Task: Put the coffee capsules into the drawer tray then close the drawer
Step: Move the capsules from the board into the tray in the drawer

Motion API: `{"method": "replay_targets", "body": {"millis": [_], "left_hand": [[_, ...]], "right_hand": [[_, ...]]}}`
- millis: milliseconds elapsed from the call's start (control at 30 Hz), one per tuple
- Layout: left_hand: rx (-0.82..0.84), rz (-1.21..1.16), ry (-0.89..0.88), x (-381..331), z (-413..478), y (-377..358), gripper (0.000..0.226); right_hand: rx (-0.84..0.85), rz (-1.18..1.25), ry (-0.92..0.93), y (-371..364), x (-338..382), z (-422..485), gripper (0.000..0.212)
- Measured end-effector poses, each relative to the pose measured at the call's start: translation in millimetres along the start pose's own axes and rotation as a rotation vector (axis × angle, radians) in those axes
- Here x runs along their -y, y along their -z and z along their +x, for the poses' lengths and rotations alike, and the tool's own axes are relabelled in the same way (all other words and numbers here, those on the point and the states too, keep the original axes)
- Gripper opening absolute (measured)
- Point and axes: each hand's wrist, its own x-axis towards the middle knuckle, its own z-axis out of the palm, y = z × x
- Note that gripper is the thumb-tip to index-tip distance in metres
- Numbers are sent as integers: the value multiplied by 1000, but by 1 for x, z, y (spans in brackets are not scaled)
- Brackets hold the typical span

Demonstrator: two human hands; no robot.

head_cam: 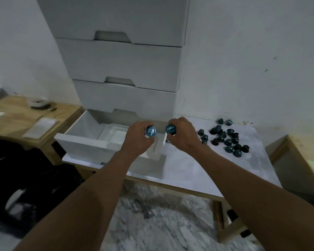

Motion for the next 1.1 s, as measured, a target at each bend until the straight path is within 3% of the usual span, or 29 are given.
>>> {"method": "replay_targets", "body": {"millis": [367, 467, 700, 800, 1100], "left_hand": [[212, 41, -26, 119, 50, 75, 41], [298, 49, -47, 144, 60, 89, 40], [440, 40, -18, 184, 79, 87, 39], [493, 58, 3, 199, 90, 82, 39], [691, 155, 60, 242, 114, 53, 43]], "right_hand": [[-34, -17, -132, -86, 83, 54, 33], [-13, -29, -204, -106, 97, 62, 24], [80, -55, -284, -136, 105, 81, 17], [123, -61, -292, -150, 97, 91, 31], [379, -60, -304, -201, 71, 120, 41]]}}
